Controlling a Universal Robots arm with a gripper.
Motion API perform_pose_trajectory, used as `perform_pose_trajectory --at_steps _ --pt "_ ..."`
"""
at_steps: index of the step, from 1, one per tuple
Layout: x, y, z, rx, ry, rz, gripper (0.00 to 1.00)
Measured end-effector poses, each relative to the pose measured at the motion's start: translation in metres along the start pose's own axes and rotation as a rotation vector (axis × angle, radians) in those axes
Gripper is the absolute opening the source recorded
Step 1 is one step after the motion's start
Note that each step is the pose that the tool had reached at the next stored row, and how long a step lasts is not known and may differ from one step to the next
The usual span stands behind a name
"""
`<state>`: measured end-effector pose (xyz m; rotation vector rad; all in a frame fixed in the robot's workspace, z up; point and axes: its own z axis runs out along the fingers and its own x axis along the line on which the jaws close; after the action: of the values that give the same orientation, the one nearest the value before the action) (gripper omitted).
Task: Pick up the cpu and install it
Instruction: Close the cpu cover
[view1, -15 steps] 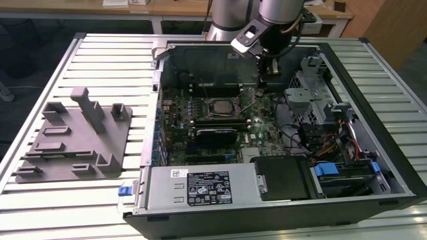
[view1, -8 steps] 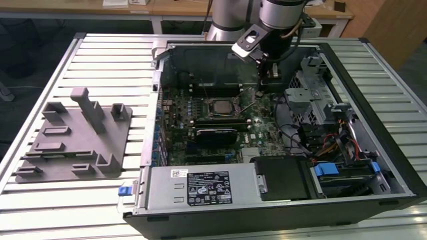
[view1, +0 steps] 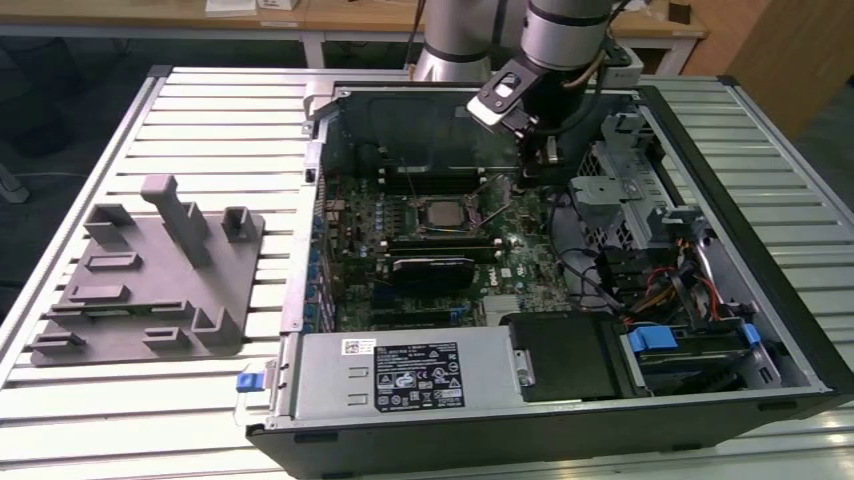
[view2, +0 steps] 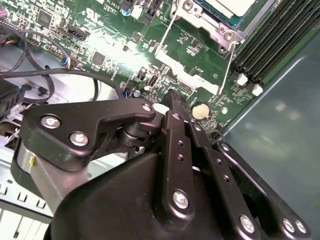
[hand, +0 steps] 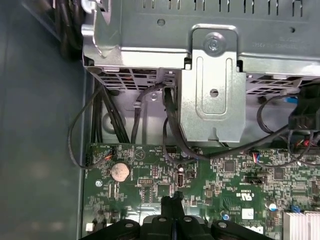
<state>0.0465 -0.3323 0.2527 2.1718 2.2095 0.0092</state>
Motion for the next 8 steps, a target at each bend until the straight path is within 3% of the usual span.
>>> perform_pose_trajectory --at_steps 4,8 --pt "0.0001 0.0003 0.0063 0.0007 -0.0001 0.001 0.11" --pt "0.0001 0.0004 0.0065 0.0008 -0.0002 0.001 0.11"
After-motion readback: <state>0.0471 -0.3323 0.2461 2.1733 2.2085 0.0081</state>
